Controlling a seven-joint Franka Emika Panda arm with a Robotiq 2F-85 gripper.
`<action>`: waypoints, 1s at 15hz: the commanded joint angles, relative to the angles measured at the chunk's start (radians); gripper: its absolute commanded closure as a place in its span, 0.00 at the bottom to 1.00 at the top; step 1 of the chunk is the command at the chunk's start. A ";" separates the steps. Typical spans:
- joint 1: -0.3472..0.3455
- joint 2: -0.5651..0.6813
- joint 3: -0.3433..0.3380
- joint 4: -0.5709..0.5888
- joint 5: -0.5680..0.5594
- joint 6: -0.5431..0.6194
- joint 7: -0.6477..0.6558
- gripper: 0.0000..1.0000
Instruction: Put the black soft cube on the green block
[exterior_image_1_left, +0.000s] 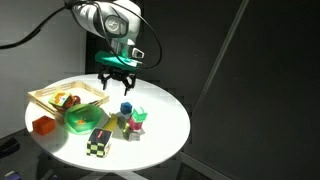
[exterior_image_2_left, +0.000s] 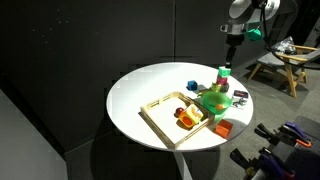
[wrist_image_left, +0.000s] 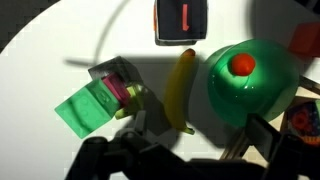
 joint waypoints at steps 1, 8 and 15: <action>-0.024 0.018 0.013 -0.012 -0.015 0.053 -0.008 0.00; -0.038 0.073 0.017 -0.019 -0.033 0.124 -0.011 0.00; -0.035 0.124 0.024 -0.004 -0.062 0.154 0.017 0.00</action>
